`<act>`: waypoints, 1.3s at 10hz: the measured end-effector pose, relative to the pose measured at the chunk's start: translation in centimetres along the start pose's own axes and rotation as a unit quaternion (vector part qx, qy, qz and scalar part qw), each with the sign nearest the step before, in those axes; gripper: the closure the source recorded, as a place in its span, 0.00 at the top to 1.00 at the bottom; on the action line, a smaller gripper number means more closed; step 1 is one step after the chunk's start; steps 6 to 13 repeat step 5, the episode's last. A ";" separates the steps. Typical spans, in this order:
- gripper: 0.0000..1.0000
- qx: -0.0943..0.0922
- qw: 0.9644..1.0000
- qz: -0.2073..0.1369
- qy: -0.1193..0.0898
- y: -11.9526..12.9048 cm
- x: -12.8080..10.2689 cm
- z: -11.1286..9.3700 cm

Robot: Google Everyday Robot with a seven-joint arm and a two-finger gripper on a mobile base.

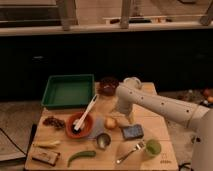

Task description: Place apple in metal cup

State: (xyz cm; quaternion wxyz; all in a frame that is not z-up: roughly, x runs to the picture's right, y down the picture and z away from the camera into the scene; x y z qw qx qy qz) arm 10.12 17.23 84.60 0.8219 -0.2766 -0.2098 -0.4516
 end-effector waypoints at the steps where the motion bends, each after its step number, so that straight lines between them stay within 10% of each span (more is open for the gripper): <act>1: 0.80 0.010 1.000 -0.011 -0.002 -0.1 -0.1 -0.3; 5: 0.80 0.039 0.996 -0.074 -0.015 -1.8 -1.5 -1.3; 13: 0.80 0.039 0.996 -0.074 -0.015 -1.8 -1.5 -1.3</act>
